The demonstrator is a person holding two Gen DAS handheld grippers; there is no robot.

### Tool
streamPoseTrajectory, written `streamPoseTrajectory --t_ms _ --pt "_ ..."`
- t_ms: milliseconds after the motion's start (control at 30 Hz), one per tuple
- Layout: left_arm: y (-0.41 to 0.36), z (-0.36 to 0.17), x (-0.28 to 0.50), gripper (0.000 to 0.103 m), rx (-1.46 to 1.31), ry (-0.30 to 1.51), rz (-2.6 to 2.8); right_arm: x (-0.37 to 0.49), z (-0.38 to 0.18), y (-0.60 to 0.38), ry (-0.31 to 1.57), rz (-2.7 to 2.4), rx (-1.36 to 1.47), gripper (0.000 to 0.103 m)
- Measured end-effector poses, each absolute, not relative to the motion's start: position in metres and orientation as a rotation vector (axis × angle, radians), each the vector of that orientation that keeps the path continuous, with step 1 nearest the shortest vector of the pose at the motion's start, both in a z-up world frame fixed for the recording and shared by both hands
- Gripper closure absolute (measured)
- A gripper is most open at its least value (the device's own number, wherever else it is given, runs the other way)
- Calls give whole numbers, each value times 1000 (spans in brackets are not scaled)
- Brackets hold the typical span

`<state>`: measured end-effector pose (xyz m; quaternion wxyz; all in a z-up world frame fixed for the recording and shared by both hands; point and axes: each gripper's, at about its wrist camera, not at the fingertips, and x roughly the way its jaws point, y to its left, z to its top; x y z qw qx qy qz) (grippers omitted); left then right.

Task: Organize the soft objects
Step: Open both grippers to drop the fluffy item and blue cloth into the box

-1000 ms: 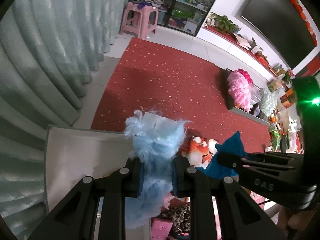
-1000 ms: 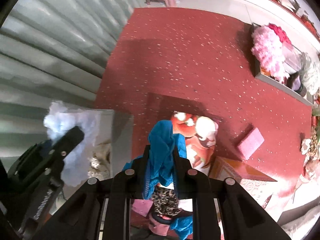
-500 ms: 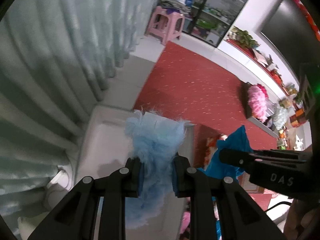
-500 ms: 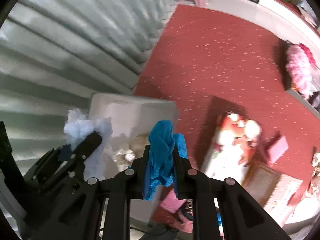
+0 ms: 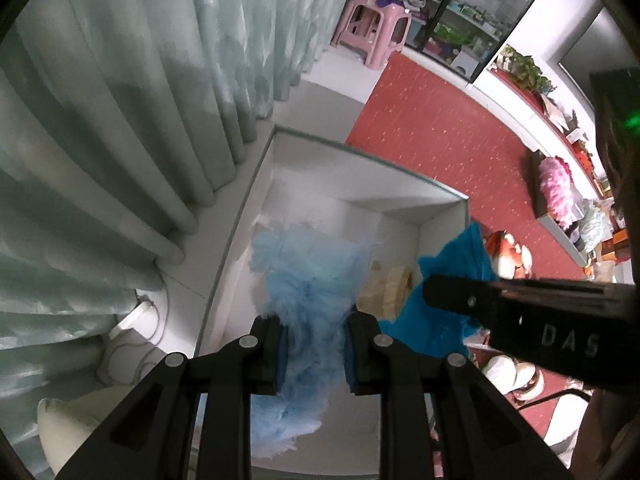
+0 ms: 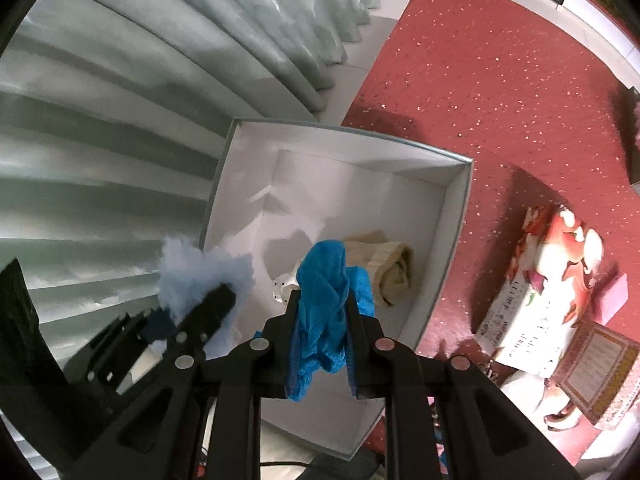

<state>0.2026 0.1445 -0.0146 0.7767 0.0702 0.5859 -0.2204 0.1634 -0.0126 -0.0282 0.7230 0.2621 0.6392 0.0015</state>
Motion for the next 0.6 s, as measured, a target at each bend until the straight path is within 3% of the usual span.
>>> streamPoseTrajectory --t_ms 400,500,533,567,600 --pt "139 -26 209 74 148 1292 -506 182 -44 -22 1388 -13 606 83" --pt "138 -27 209 60 148 1297 -516 181 -46 -26 1375 -11 634 81" --pt "138 -26 209 48 150 1301 -515 180 -46 -28 1370 -22 643 64" --pt "139 -27 209 34 150 1307 -508 179 -47 -30 1366 -24 651 20" --pt "139 -26 209 27 145 1309 -507 178 -47 -34 1350 -14 680 0"
